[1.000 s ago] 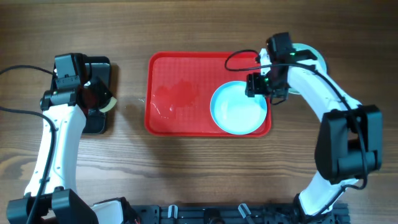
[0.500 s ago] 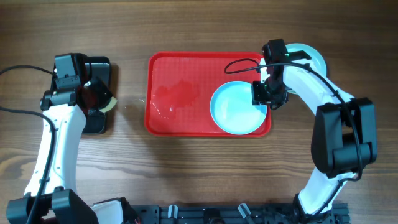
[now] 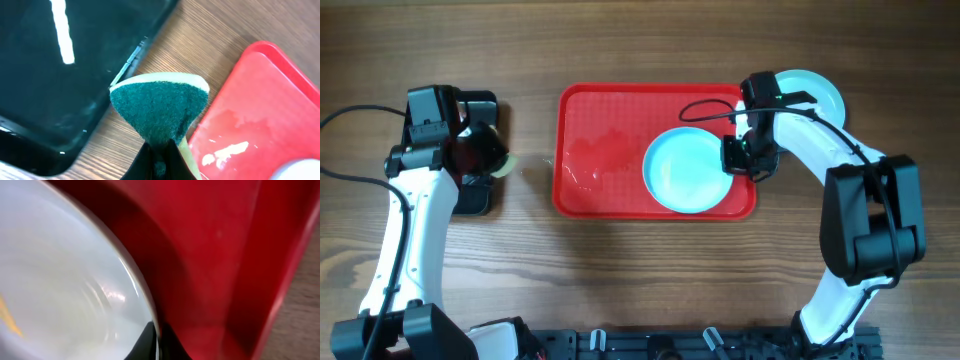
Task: Clean dirty plates on tray and stack at the side
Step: 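Grasp the rim of the remaining light-blue plate with the right gripper, then bring the sponge from the black tray onto the plate with left gripper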
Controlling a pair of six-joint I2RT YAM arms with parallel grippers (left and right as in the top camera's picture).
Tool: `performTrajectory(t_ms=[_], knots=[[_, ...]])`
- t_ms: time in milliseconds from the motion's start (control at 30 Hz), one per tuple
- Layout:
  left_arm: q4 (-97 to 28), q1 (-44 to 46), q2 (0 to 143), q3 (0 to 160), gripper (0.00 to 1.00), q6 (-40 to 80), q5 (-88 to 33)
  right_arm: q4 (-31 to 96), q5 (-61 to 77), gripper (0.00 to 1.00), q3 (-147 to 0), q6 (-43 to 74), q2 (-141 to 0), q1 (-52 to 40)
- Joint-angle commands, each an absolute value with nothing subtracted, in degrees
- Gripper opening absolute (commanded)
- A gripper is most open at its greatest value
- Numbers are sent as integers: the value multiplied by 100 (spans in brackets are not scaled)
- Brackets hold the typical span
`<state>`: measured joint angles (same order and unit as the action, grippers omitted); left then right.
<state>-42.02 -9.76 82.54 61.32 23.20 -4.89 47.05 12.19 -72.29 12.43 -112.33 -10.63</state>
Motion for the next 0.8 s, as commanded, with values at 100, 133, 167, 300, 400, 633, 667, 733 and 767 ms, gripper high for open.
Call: performTrajectory(t_ms=[100,133,167,300,400,633,667,733,767], knots=[[-4167,-473,8291,6097,4,2274,-1135,4189,1601,4,-7207,1669,-11295,-1555],[-4130,-314,8294,6097,4,2274,-1135,4104,1601,5,-7207,1675,-11295,-1717],[-4073,-145,8296,6097,4,2274,-1135,4045,1599,4,-7207,1688,-11295,-1826],[-3734,554,8331,6097,4,2285,-1131,3780,1181,4,-7207,1994,-11295,-2307],[-3474,1072,8405,6097,4,2292,-1007,3750,941,4,-7207,1992,-11295,-2438],[-3083,2346,8739,6097,4,2292,635,3717,943,4,-7207,1992,-11295,-2436],[-3055,2432,8779,6097,4,2292,635,3715,943,4,-7207,1997,-11295,-2436],[-2952,2663,8855,6097,4,2290,635,3708,943,4,-7207,1990,-11295,-2436],[-2884,2788,8890,6097,4,2290,635,3706,941,4,-7207,1986,-11295,-2436]])
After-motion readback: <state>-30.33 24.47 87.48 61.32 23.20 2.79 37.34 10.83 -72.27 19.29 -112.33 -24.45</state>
